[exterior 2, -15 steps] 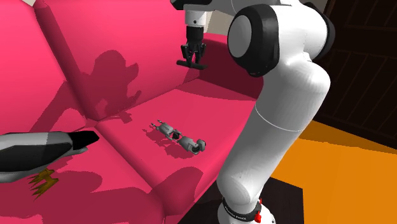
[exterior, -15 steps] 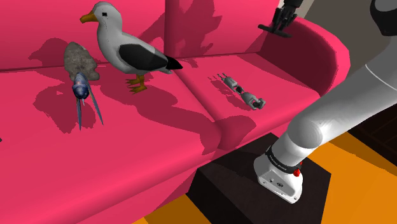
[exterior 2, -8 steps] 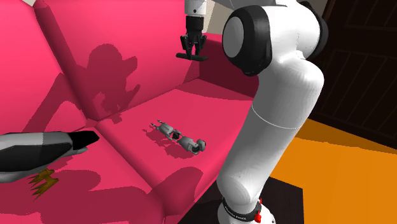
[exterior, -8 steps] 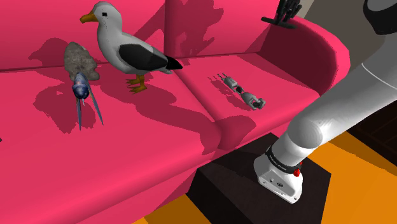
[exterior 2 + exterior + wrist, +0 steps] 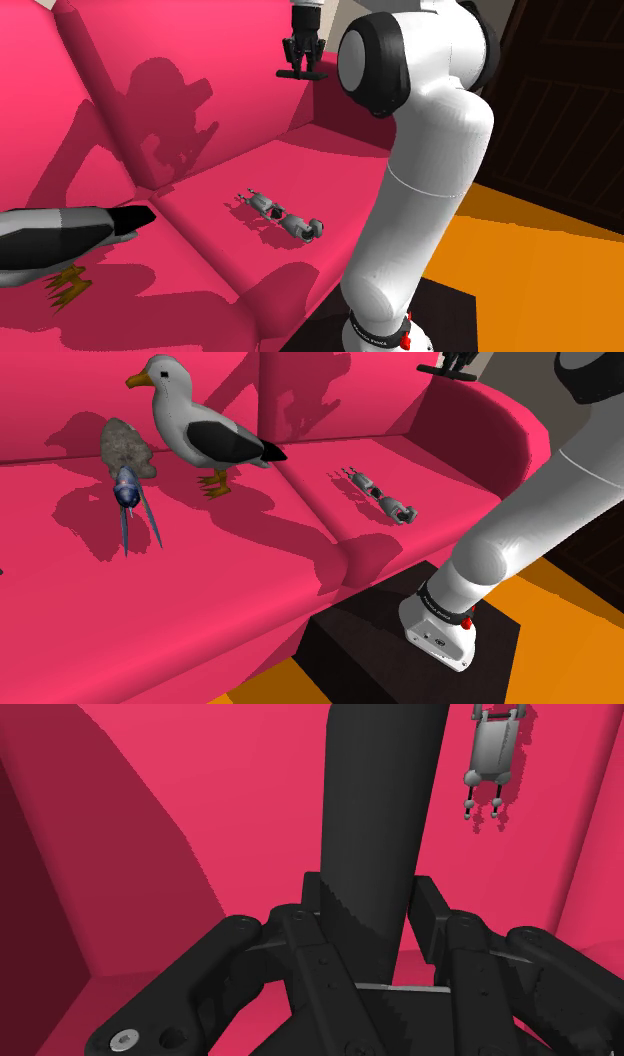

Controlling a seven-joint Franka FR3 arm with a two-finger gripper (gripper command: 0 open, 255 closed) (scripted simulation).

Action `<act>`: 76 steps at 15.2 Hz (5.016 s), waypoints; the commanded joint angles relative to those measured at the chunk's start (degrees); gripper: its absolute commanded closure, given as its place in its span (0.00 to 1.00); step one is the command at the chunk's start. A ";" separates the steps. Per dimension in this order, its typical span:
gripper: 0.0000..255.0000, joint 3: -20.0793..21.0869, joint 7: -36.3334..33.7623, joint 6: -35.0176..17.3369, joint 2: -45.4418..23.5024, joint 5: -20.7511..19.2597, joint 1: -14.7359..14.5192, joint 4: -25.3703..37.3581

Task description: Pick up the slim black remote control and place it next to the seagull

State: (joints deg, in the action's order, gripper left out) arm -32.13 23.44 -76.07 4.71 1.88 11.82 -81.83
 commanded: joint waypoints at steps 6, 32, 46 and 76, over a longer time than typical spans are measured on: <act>1.00 -1.32 1.35 6.38 -4.25 2.39 0.89 9.85; 1.00 28.81 -42.05 0.84 16.99 1.43 -12.69 -13.51; 1.00 37.71 -54.27 -4.70 15.59 4.13 -16.33 -16.66; 1.00 38.32 -52.35 -27.61 21.54 5.02 -16.66 -45.59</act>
State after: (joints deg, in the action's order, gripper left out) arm 6.08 -28.90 -102.70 26.29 6.85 -4.80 -126.51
